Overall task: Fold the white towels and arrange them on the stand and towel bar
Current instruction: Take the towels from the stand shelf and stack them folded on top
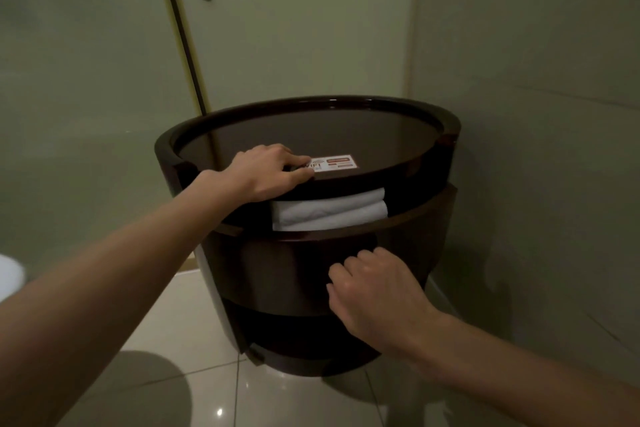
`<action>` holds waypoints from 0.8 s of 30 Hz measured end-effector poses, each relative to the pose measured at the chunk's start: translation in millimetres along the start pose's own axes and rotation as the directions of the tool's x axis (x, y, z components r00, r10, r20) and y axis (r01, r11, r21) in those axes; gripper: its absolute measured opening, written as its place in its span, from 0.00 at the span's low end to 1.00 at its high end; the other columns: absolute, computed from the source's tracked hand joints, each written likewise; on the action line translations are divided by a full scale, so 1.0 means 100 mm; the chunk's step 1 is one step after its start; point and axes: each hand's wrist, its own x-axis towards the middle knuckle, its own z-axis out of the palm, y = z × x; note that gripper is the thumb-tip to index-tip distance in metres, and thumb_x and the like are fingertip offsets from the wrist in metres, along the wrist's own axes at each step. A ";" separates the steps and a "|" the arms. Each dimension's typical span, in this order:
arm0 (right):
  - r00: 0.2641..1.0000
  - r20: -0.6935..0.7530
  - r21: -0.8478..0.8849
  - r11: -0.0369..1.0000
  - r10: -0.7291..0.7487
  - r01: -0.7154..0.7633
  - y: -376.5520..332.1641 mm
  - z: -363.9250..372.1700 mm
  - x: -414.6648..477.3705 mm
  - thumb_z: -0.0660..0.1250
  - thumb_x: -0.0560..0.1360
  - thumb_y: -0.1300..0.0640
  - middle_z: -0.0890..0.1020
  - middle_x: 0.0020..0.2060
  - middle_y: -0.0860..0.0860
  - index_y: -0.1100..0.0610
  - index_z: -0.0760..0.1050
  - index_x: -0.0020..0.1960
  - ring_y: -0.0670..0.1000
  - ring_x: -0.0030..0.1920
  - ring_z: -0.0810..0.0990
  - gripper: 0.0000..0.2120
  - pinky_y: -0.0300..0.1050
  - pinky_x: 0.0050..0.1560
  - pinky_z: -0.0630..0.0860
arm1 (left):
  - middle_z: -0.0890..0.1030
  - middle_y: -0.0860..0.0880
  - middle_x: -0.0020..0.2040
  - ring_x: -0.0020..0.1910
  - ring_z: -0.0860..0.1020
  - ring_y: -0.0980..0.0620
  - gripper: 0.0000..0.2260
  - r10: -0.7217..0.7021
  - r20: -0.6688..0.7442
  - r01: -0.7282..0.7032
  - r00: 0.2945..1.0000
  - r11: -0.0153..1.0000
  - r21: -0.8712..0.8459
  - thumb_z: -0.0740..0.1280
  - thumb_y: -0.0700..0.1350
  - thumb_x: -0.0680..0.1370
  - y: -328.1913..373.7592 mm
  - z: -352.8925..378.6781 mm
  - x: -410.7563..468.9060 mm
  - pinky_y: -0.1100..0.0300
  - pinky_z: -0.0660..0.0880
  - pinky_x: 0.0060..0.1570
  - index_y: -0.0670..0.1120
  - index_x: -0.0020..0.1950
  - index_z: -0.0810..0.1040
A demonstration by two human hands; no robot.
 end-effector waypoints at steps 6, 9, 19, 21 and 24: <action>0.999 -0.007 -0.032 0.999 -0.032 0.031 -0.06 -0.10 -0.15 0.67 0.72 0.51 0.74 0.24 0.48 0.51 0.70 0.31 0.49 0.26 0.71 0.13 0.42 0.31 0.65 | 0.73 0.51 0.68 0.65 0.71 0.43 0.28 -0.005 0.004 0.005 1.000 1.000 -0.011 0.49 0.69 0.71 0.00 0.01 0.02 0.44 0.70 0.61 0.64 0.69 0.68; 0.999 -0.031 -0.034 0.999 -0.038 0.037 -0.08 -0.15 -0.21 0.68 0.72 0.51 0.74 0.23 0.48 0.51 0.71 0.30 0.49 0.25 0.71 0.13 0.41 0.31 0.66 | 0.73 0.50 0.68 0.64 0.72 0.43 0.28 0.001 -0.004 -0.001 1.000 1.000 -0.017 0.49 0.69 0.72 -0.01 0.02 0.02 0.44 0.70 0.61 0.64 0.69 0.68; 0.988 -0.107 -0.052 0.993 -0.109 0.104 -0.14 -0.28 -0.40 0.72 0.67 0.51 0.73 0.22 0.47 0.50 0.71 0.28 0.49 0.23 0.69 0.13 0.41 0.30 0.62 | 0.72 0.51 0.69 0.65 0.71 0.43 0.28 0.007 0.004 -0.007 1.000 1.000 -0.007 0.49 0.69 0.72 -0.02 0.03 0.03 0.44 0.70 0.61 0.64 0.69 0.68; 0.986 -0.110 -0.065 0.991 -0.126 0.120 -0.16 -0.29 -0.44 0.72 0.67 0.51 0.72 0.21 0.48 0.50 0.70 0.28 0.49 0.23 0.68 0.14 0.40 0.30 0.61 | 0.72 0.51 0.69 0.65 0.72 0.44 0.30 0.005 -0.001 -0.005 1.000 1.000 -0.021 0.48 0.69 0.70 -0.01 0.03 0.02 0.44 0.70 0.61 0.63 0.69 0.68; 0.983 -0.123 -0.076 0.989 -0.133 0.124 -0.19 -0.29 -0.49 0.73 0.65 0.51 0.72 0.21 0.48 0.51 0.70 0.27 0.50 0.22 0.68 0.13 0.41 0.28 0.62 | 0.73 0.51 0.68 0.64 0.72 0.44 0.31 0.008 -0.009 -0.008 1.000 0.999 -0.033 0.48 0.70 0.69 -0.01 0.03 0.02 0.44 0.70 0.61 0.63 0.69 0.69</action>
